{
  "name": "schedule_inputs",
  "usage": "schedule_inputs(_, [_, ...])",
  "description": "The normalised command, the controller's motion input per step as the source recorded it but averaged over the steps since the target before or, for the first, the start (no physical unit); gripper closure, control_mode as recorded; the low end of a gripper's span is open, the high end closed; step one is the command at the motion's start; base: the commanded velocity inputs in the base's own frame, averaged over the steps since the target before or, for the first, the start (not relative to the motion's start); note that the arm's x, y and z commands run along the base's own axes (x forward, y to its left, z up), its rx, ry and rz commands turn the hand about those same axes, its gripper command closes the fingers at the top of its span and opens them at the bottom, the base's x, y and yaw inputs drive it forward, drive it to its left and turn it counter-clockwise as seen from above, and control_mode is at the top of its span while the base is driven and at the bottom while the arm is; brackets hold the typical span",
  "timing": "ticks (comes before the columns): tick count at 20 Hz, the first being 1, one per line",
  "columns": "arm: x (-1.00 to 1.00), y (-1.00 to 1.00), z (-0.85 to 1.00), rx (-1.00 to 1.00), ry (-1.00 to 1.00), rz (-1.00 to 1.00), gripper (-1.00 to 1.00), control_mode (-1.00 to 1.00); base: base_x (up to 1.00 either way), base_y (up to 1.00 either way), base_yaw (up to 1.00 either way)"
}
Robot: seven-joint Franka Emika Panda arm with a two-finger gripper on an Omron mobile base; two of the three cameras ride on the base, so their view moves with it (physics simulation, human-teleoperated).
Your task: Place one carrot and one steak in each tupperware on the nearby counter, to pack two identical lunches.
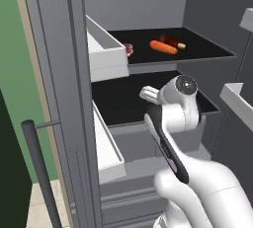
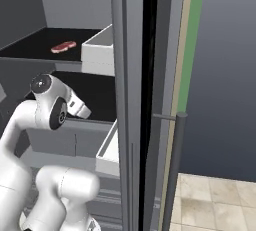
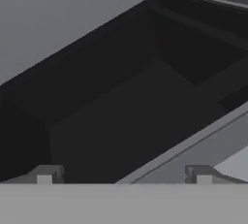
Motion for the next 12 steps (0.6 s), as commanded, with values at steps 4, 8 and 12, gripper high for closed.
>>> schedule_inputs(4, [0.0, 0.3, 1.0, -0.05, 0.0, 0.24, -1.0, -1.0, 0.0, 0.0, 0.0])
schedule_inputs(8, [0.0, 0.44, 1.0, -0.09, 0.0, 0.16, -1.0, -1.0, 0.0, 0.0, 0.0])
schedule_inputs(12, [0.1, 0.58, 1.0, -0.12, 0.02, 0.09, -1.0, -1.0, 0.0, 0.0, 0.0])
